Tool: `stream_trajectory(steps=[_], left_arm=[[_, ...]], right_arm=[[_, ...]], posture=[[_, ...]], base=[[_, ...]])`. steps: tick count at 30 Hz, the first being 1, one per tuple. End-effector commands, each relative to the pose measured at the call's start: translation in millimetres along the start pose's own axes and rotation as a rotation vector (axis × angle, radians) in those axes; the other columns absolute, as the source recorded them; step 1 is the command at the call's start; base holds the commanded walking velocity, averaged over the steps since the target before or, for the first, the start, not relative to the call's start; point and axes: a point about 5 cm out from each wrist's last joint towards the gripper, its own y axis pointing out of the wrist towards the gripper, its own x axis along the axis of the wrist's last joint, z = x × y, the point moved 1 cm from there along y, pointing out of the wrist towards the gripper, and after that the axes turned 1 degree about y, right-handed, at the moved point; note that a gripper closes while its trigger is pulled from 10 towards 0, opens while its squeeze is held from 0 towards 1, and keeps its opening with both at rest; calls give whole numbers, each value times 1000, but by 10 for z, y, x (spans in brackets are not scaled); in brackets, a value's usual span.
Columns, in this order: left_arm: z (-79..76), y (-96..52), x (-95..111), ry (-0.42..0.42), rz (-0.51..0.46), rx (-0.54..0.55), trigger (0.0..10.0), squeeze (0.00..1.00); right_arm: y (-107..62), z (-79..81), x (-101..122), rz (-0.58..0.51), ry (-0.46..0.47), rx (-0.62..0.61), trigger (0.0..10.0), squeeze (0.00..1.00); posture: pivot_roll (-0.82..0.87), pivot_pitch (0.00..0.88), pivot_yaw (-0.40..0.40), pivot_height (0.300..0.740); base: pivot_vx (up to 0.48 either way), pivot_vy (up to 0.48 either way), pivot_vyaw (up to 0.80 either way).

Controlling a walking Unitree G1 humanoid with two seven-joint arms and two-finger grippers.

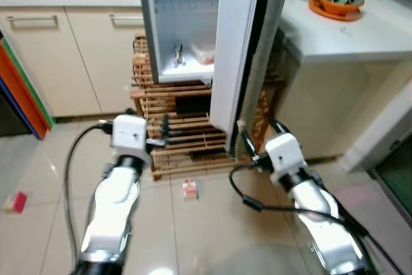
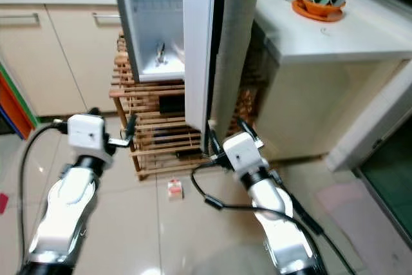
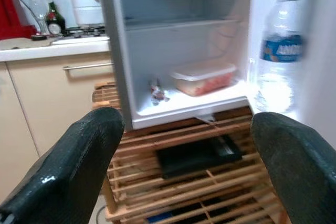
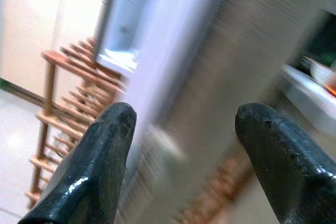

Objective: Restocking fridge

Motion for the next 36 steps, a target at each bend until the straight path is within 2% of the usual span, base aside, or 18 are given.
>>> stream_trajectory(steps=[1,4,9,10,11,12,14,15,18,20,23,36], left_arm=[[94,-11,-40,19,24,28,10000,0],[93,-7,-47,22,27,28,10000,0],[80,-7,-77,8,41,26,10000,0],[84,-15,-108,5,54,25,10000,0],[84,-15,-108,5,54,25,10000,0],[91,-15,-126,0,62,29,10000,0],[90,-9,-129,2,65,28,10000,0],[88,2,-128,16,68,27,10000,0],[98,16,-124,14,73,41,10000,0],[115,12,-96,4,58,60,10000,0],[109,-12,-51,-11,27,58,10000,0],[78,41,-59,0,28,46,10000,0]], right_arm=[[72,59,89,-39,3,33,10000,0],[92,43,58,-26,11,27,10000,0],[185,-61,-58,50,181,-25,10000,0],[300,-29,3,28,178,-2,10000,0],[300,-29,3,28,178,-2,10000,0],[414,40,87,-1,173,31,10000,0],[500,102,163,-25,176,59,10000,0],[579,188,275,-59,183,103,10000,0],[581,264,333,-72,194,144,10000,0],[532,285,286,-52,205,156,10000,0],[478,280,225,-36,198,151,10000,0],[434,220,181,-22,157,128,10000,0]], posture=[[-29,0,-35,736],[-32,0,-36,736],[-34,0,-37,736],[-38,0,-34,736],[-38,0,-34,736],[-41,0,-32,736],[-31,0,-37,736],[-20,0,-44,736],[-12,0,-49,736],[-7,0,-49,736],[-12,0,-44,736],[-23,0,-42,736]], base=[[0,0,0],[0,0,0],[0,0,0],[0,0,0],[0,0,0],[0,0,0],[0,0,0],[0,0,0],[0,0,0],[0,0,0],[257,0,0],[435,0,0]])
